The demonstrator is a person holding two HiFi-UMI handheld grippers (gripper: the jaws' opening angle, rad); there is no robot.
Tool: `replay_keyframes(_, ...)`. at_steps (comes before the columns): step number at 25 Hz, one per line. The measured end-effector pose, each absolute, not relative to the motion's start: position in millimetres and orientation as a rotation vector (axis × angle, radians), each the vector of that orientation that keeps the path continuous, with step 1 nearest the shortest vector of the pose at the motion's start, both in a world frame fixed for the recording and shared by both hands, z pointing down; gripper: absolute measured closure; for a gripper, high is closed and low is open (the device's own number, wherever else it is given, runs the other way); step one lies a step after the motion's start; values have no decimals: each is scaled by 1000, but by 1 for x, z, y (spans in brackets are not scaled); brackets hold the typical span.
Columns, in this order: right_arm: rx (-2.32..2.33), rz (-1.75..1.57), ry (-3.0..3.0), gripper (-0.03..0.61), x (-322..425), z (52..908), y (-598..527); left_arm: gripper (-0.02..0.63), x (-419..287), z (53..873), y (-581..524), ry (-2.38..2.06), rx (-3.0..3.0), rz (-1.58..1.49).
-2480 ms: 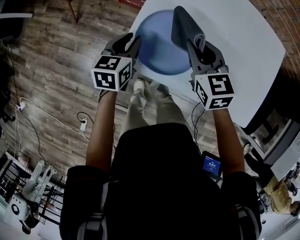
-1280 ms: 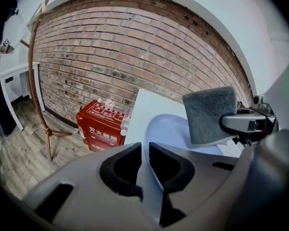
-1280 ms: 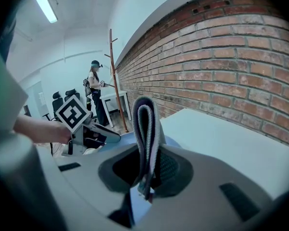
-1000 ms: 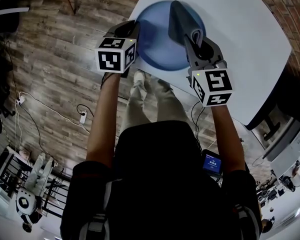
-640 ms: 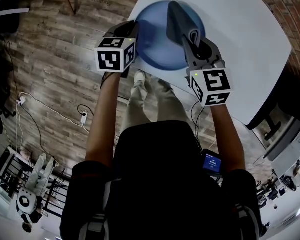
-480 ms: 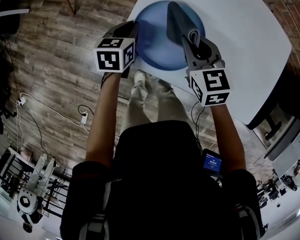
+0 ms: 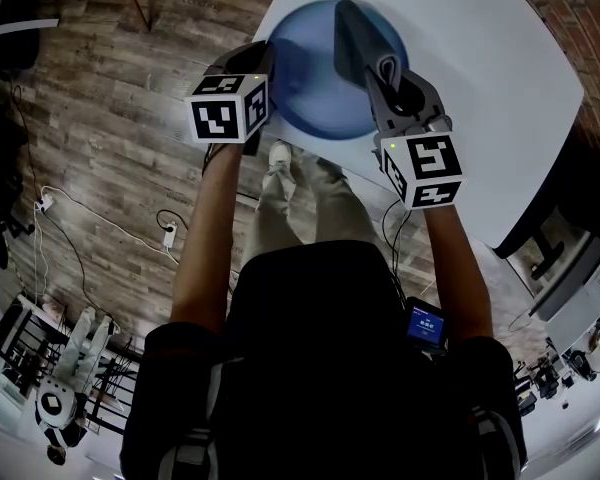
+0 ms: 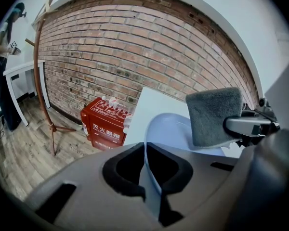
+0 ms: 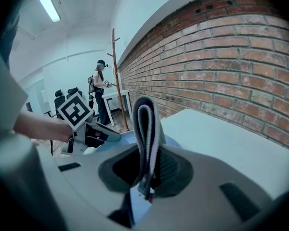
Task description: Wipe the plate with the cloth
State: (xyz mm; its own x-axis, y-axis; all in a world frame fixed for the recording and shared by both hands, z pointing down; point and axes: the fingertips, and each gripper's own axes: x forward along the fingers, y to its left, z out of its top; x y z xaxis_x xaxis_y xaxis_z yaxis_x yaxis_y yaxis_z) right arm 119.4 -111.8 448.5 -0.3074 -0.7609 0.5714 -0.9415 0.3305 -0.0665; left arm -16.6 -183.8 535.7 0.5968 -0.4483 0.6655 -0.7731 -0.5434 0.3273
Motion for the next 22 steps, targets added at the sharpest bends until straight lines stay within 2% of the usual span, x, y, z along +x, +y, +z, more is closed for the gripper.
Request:
replay_keyframes(11, 1411, 411, -2139, 526, 118, 444, -117, 584, -19, 535, -184, -972, 2173, 655)
replay_keyframes(22, 1241, 81, -2059, 525, 117, 430, -131, 586, -18, 535, -185, -973, 2166, 658)
